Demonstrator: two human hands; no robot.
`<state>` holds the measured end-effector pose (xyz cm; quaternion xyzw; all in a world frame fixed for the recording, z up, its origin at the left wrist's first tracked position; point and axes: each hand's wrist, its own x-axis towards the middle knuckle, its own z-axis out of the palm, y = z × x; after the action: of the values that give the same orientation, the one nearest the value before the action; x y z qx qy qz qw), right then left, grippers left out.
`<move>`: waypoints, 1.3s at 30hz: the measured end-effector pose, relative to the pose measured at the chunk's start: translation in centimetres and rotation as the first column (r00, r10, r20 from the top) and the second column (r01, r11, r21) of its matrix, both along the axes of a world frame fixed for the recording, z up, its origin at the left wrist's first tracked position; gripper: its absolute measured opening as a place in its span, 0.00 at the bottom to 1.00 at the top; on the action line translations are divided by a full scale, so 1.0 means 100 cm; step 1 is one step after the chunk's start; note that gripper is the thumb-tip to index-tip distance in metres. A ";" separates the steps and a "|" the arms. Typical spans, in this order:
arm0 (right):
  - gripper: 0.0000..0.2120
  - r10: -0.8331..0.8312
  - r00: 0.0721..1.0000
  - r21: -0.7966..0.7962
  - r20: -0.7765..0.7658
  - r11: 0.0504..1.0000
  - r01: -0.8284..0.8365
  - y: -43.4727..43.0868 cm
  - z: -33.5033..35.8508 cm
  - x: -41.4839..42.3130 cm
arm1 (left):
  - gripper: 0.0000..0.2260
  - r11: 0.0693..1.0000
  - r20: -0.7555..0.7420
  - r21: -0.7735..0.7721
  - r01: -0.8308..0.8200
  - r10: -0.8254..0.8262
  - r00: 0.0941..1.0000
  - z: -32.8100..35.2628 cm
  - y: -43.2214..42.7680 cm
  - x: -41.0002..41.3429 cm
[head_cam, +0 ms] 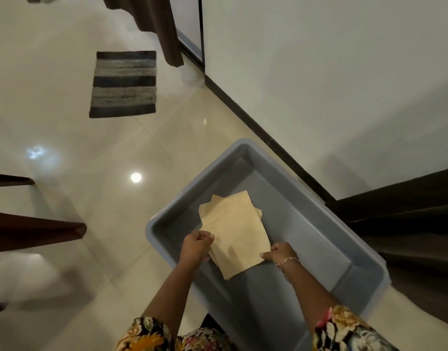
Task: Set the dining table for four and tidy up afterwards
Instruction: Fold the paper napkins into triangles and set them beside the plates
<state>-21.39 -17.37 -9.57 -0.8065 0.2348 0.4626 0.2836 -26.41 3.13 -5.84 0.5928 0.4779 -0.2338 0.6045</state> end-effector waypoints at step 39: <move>0.05 -0.037 0.924 0.877 0.381 0.332 -0.348 -0.079 0.360 -0.120 | 0.09 0.582 0.575 -0.585 -0.564 0.789 0.217 0.259 -0.168 -0.249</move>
<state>-33.43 -25.24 26.45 -0.5834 -0.2027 0.3943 0.6804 -51.35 -13.72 20.06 0.2745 0.3297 0.2893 0.8557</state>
